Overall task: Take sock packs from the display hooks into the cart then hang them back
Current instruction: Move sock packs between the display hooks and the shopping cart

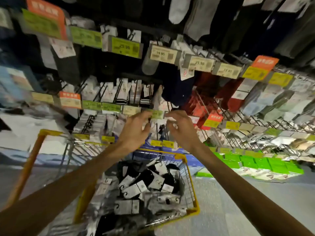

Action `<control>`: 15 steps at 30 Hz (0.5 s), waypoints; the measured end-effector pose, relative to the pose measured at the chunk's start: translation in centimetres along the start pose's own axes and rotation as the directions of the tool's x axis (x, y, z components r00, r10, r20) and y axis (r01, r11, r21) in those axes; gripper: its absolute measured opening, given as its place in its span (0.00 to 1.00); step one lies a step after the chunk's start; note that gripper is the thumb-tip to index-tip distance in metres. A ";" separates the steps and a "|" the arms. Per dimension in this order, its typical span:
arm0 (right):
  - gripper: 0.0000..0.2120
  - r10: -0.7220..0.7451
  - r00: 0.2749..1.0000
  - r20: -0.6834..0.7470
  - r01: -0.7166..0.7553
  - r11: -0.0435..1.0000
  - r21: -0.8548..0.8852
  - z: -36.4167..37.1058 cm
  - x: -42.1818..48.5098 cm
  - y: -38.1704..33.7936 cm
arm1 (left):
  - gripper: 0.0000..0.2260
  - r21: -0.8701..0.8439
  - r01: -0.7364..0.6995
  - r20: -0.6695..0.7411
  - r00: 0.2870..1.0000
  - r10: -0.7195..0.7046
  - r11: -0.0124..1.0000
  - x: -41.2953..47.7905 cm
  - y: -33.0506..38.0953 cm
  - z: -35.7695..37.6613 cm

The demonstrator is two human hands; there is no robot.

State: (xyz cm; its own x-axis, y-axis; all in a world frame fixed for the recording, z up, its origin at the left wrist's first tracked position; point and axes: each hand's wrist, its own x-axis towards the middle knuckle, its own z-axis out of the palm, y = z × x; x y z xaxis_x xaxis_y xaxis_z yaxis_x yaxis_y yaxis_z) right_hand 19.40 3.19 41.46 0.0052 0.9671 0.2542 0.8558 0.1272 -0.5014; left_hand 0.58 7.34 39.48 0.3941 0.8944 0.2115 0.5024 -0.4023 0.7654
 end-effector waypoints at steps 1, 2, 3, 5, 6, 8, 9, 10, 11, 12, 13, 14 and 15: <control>0.14 0.032 0.999 0.039 -0.033 0.999 0.013 1.8 -1.2 0.9 | 0.16 0.004 0.058 0.011 0.998 -0.058 0.998 -1.4 -1.6 0.9; 0.14 0.058 0.995 0.081 -0.060 0.998 0.023 3.6 -2.4 1.6 | 0.16 0.006 0.105 0.015 0.994 -0.105 0.994 -2.7 -3.2 2.0; 0.12 0.090 0.987 0.132 -0.096 0.995 0.038 5.4 -3.5 2.4 | 0.16 0.015 0.167 0.033 0.985 -0.167 0.986 -4.1 -4.4 3.2; 0.10 0.191 0.958 0.215 -0.213 0.973 0.085 9.2 -5.6 3.8 | 0.16 0.033 0.298 0.119 0.947 -0.300 0.954 -6.7 -6.8 5.9; 0.09 0.234 0.938 0.255 -0.265 0.959 0.095 11.1 -6.6 4.5 | 0.16 0.025 0.355 0.177 0.919 -0.353 0.935 -7.9 -8.1 7.3; 0.07 0.275 0.900 0.338 -0.323 0.942 0.094 14.6 -8.8 6.1 | 0.19 0.001 0.462 0.247 0.859 -0.448 0.887 -10.0 -10.4 10.1; 0.07 0.283 0.877 0.387 -0.347 0.932 0.103 16.2 -10.0 7.2 | 0.19 0.028 0.502 0.261 0.831 -0.491 0.864 -11.0 -11.5 11.3; 0.07 0.289 0.851 0.438 -0.367 0.925 0.102 17.5 -11.1 8.3 | 0.20 0.057 0.532 0.258 0.810 -0.527 0.845 -12.0 -12.7 12.8; 0.09 0.306 0.821 0.482 -0.390 0.917 0.082 18.8 -12.1 9.8 | 0.20 0.082 0.555 0.250 0.793 -0.556 0.828 -12.9 -14.0 14.3; 0.10 0.336 0.785 0.520 -0.424 0.904 0.055 20.1 -13.0 11.3 | 0.21 0.085 0.568 0.242 0.785 -0.570 0.818 -13.6 -14.9 15.6; 0.10 0.362 0.752 0.551 -0.453 0.891 0.033 21.1 -14.0 12.7 | 0.21 0.086 0.594 0.257 0.762 -0.594 0.800 -14.4 -15.9 17.1; 0.09 0.378 0.728 0.572 -0.471 0.882 0.016 22.5 -15.3 14.5 | 0.19 0.077 0.625 0.282 0.734 -0.618 0.777 -15.2 -17.0 18.9; 0.09 0.393 0.701 0.595 -0.483 0.876 -0.009 23.9 -16.7 16.4 | 0.17 0.072 0.643 0.311 0.712 -0.630 0.762 -15.8 -18.1 20.5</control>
State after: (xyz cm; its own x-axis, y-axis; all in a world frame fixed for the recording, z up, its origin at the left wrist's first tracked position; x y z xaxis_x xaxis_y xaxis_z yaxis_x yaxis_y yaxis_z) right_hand 20.97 -5.60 9.21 0.0319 0.8591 -0.5108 0.7513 -0.3576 -0.5546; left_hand 1.03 -3.56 9.84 0.2035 0.8292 -0.5206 0.6915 0.2547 0.6760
